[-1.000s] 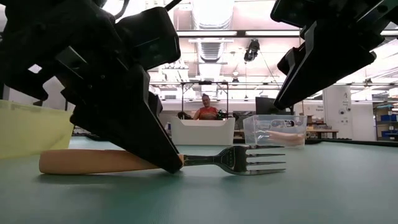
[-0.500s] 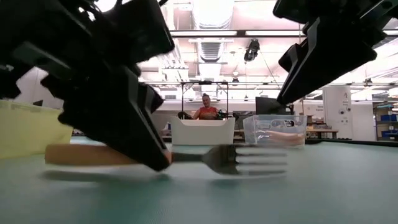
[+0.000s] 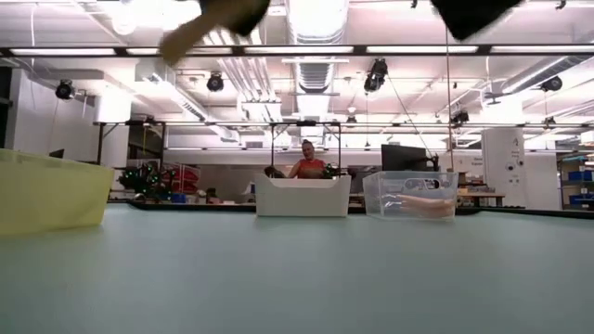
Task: Sort silverware by color (type)
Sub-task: Put the light orange fork into the transparent bin
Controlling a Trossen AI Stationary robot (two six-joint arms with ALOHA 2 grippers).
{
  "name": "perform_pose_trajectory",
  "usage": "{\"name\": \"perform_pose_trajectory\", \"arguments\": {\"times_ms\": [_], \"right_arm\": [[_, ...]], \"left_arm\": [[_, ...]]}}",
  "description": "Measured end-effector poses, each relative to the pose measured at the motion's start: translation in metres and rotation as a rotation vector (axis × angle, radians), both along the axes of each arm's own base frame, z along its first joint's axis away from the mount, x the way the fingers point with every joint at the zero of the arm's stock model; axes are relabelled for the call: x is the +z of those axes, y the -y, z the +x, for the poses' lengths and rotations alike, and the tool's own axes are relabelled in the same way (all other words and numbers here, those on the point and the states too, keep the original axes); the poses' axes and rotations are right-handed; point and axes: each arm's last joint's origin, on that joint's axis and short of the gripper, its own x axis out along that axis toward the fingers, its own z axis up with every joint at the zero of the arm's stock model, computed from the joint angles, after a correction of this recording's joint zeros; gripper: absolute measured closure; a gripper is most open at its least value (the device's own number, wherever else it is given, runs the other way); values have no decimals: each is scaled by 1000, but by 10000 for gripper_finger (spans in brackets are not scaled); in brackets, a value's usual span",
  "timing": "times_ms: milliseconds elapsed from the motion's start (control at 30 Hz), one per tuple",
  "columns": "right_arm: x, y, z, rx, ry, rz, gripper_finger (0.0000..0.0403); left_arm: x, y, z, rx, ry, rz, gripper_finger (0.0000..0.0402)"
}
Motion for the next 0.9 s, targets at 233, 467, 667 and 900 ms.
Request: {"name": "perform_pose_trajectory", "arguments": {"times_ms": [233, 467, 667, 900], "right_arm": [[15, -12, 2, 150, 231, -81, 344], [11, -14, 14, 178, 456, -149, 344], [11, -11, 23, 177, 498, -218, 344], [16, -1, 31, 202, 523, -392, 344]], "left_arm": [[27, -4, -15, -169, 267, -52, 383], [23, -6, -22, -205, 427, -85, 383], [25, -9, -26, -265, 521, -123, 383], [21, -11, -25, -263, 489, -111, 383]]}}
